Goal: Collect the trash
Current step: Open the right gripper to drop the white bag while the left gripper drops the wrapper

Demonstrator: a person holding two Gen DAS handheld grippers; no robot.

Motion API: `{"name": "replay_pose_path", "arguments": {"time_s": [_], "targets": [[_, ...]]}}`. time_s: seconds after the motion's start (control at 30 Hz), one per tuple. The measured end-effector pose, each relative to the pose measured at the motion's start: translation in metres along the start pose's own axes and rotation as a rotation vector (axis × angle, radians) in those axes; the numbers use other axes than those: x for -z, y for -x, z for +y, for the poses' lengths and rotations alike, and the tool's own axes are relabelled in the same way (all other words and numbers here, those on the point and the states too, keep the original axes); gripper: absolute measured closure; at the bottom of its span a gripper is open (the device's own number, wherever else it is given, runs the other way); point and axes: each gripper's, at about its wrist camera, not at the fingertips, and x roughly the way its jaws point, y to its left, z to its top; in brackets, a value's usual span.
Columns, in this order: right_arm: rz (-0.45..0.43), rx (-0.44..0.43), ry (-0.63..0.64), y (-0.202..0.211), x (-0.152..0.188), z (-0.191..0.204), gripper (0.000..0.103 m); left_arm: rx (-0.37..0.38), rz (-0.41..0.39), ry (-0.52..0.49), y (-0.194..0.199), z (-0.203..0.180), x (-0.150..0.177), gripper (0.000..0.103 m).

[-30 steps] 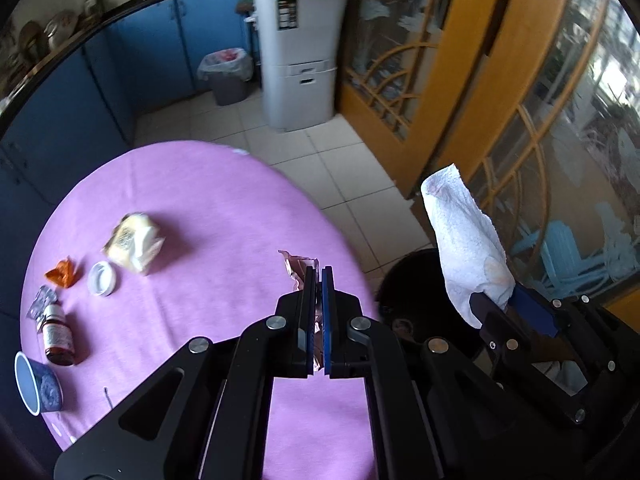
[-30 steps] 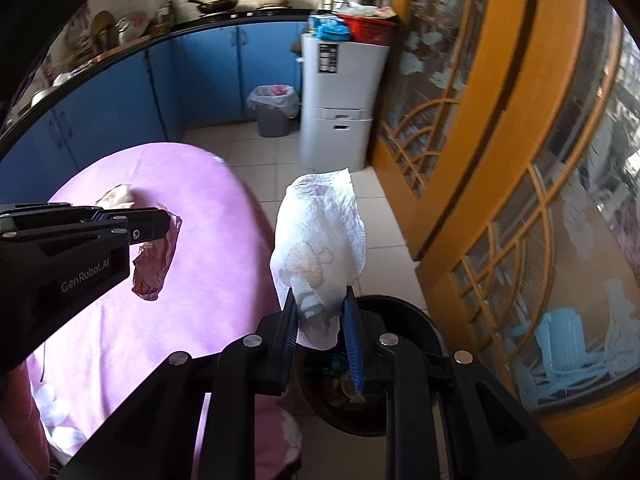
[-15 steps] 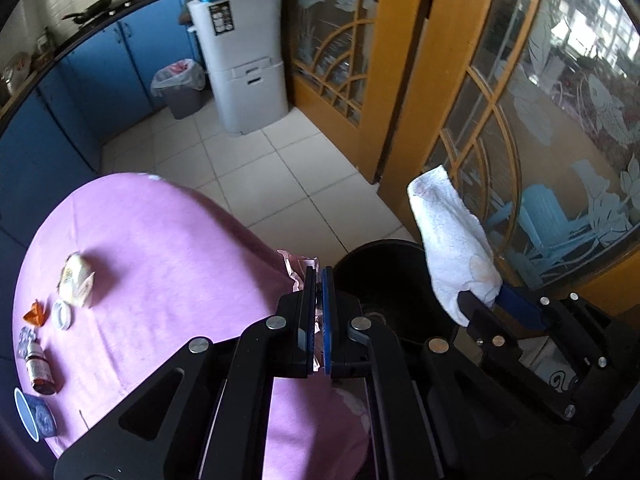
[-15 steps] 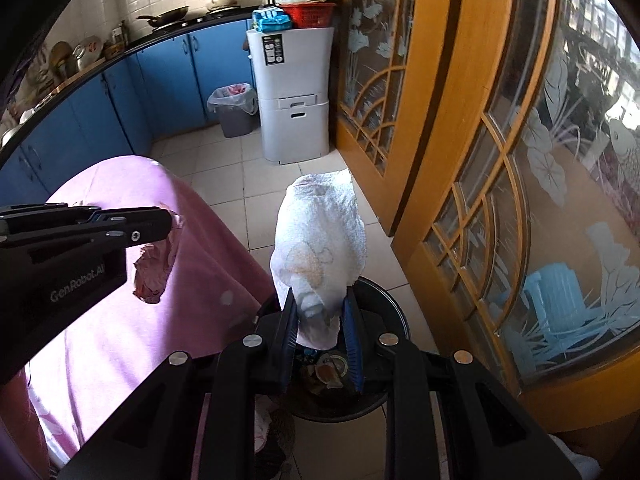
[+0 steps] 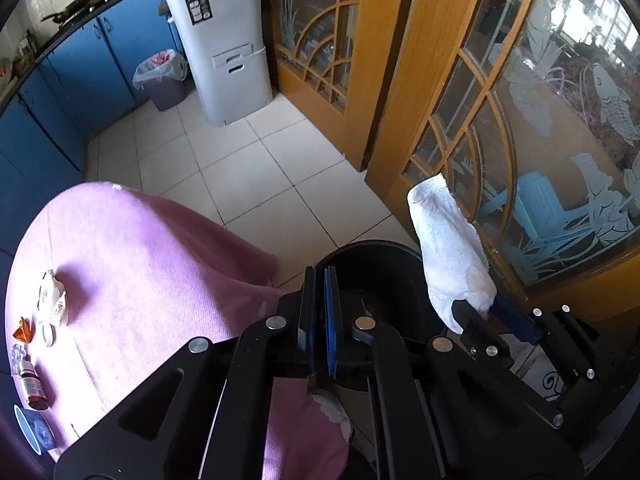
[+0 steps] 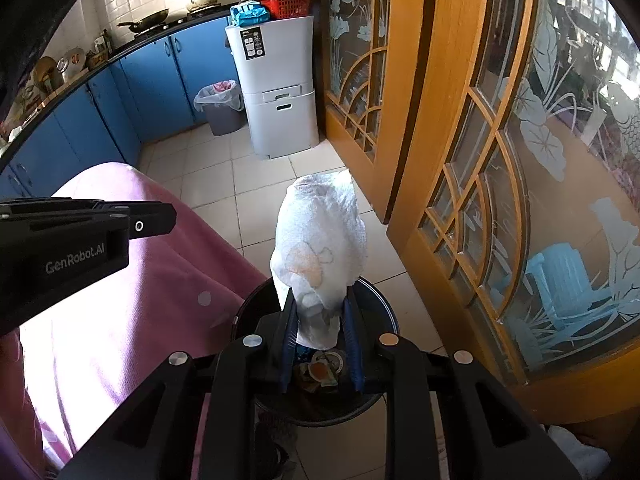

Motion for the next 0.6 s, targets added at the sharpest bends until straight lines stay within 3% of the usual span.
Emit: {"name": "replay_pose_path", "arguments": {"time_s": [0.1, 0.2, 0.23, 0.27, 0.3, 0.4, 0.53, 0.57, 0.6], "targets": [[0.010, 0.002, 0.012, -0.005, -0.001, 0.002, 0.082, 0.016, 0.014, 0.013, -0.003, 0.004, 0.001, 0.095], [0.020, 0.002, 0.010, -0.009, -0.001, 0.003, 0.079, 0.032, 0.010, 0.033, -0.001, 0.009, 0.001, 0.071], [0.025, -0.001, 0.007, -0.010, -0.001, 0.003, 0.079, 0.028, 0.002, 0.037, 0.000, 0.010, 0.001, 0.037], [0.030, -0.003, 0.004, -0.012, -0.001, 0.002, 0.079, 0.019, -0.030, 0.048, 0.005, 0.011, 0.002, 0.017], [0.034, -0.004, 0.003, -0.013, -0.001, 0.002, 0.079, 0.007, -0.076, 0.060, 0.013, 0.014, 0.003, 0.004], [0.047, -0.005, -0.005, -0.016, 0.000, 0.001, 0.079, -0.010, -0.112, 0.050, 0.023, 0.013, 0.001, 0.004], [0.049, -0.003, -0.003, -0.019, 0.000, 0.002, 0.067, -0.014, -0.106, 0.071, 0.023, 0.018, -0.001, 0.004], [0.049, -0.008, -0.003, -0.019, 0.000, 0.002, 0.060, -0.018, -0.105, 0.077, 0.022, 0.020, 0.000, 0.004], [0.044, -0.013, -0.005, -0.017, 0.000, 0.003, 0.032, -0.020, -0.103, 0.081, 0.022, 0.021, 0.001, 0.004]]}}
